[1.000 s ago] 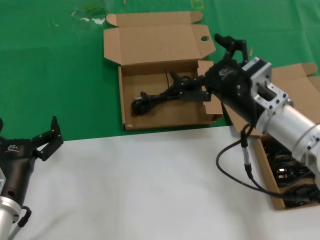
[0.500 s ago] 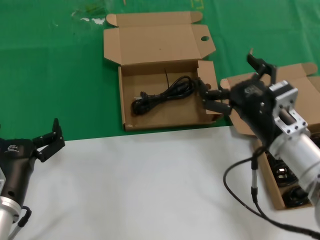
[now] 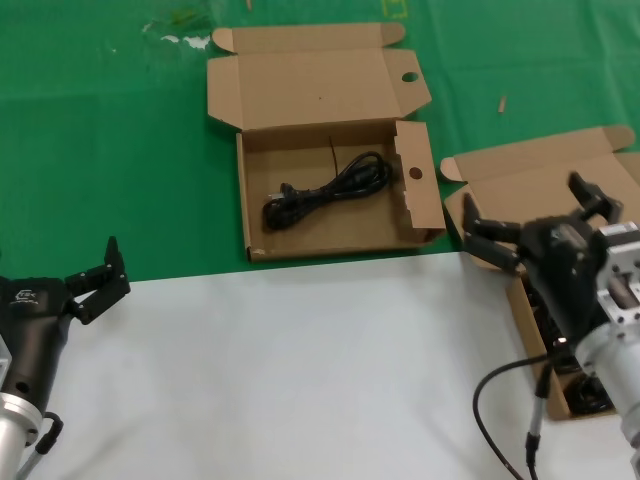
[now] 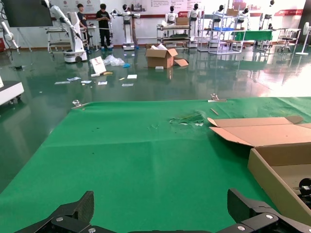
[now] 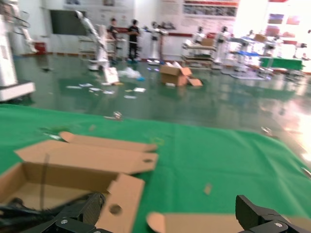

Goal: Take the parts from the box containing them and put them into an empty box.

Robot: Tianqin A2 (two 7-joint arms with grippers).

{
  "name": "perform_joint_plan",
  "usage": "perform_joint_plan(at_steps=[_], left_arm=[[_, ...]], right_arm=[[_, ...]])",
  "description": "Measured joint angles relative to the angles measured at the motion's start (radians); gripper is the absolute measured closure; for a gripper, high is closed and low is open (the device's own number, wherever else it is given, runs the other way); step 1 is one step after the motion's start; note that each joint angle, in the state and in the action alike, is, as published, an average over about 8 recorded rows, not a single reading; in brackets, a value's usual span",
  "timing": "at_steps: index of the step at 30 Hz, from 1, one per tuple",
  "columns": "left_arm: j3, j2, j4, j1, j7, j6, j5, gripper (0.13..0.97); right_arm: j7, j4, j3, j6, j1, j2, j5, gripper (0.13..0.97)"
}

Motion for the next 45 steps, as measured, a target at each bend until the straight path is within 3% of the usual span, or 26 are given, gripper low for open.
perform_joint_plan(at_steps=[45], left_arm=[[0.0, 0.0, 0.0, 0.0, 0.0, 0.0, 0.0, 0.132]], right_arm=[[-0.013, 0.006, 0.012, 0.03, -0.029, -0.005, 0.021, 0.129]])
